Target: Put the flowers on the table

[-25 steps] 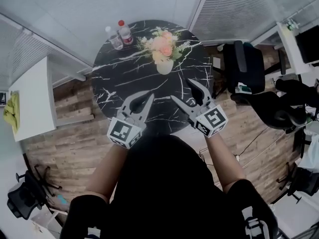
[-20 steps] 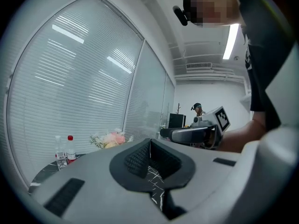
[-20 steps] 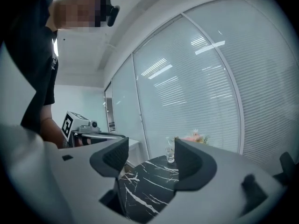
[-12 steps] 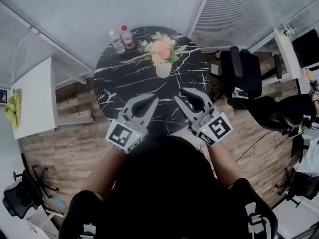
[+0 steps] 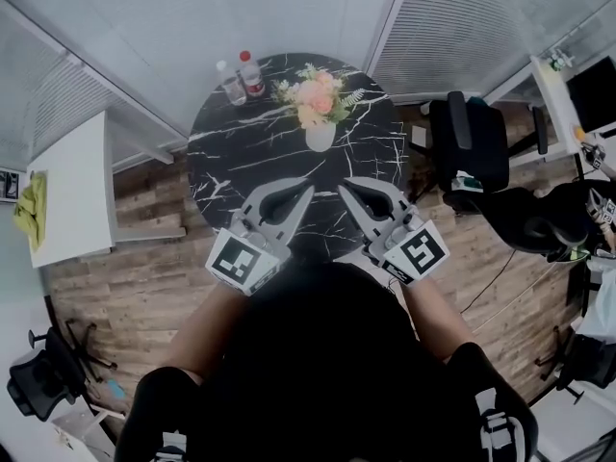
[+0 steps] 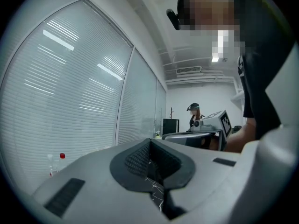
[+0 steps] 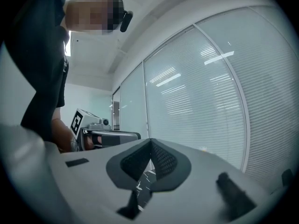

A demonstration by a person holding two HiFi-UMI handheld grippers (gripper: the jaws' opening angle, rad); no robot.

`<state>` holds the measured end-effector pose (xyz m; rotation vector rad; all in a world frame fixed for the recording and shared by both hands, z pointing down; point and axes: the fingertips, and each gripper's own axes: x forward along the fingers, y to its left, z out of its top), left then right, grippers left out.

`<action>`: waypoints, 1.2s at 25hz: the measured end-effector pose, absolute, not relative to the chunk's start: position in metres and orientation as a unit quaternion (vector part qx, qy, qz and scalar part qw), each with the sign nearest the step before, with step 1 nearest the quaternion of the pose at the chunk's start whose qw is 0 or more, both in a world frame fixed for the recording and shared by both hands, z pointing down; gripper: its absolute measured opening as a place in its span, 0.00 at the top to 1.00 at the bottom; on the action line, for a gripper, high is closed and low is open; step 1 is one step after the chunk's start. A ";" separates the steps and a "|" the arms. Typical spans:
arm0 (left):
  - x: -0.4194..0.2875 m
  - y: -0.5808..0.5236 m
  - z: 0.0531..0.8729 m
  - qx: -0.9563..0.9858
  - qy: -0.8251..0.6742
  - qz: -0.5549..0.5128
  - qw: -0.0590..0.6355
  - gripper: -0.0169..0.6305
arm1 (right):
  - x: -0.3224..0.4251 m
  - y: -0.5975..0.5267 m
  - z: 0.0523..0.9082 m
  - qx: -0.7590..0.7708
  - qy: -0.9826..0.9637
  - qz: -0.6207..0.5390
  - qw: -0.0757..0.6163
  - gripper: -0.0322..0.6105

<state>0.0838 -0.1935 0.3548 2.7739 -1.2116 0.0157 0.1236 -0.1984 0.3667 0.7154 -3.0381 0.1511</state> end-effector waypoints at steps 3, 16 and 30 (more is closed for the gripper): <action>0.083 -0.193 0.354 0.914 -0.401 0.008 0.058 0.95 | 0.121 -0.197 0.367 0.226 -0.973 0.048 0.010 0.92; 0.089 -0.193 0.354 0.916 -0.398 0.012 0.047 0.95 | 0.121 -0.195 0.368 0.218 -0.975 0.045 0.017 0.92; 0.088 -0.191 0.356 0.916 -0.399 0.019 0.042 0.95 | 0.122 -0.197 0.367 0.222 -0.974 0.041 0.020 0.92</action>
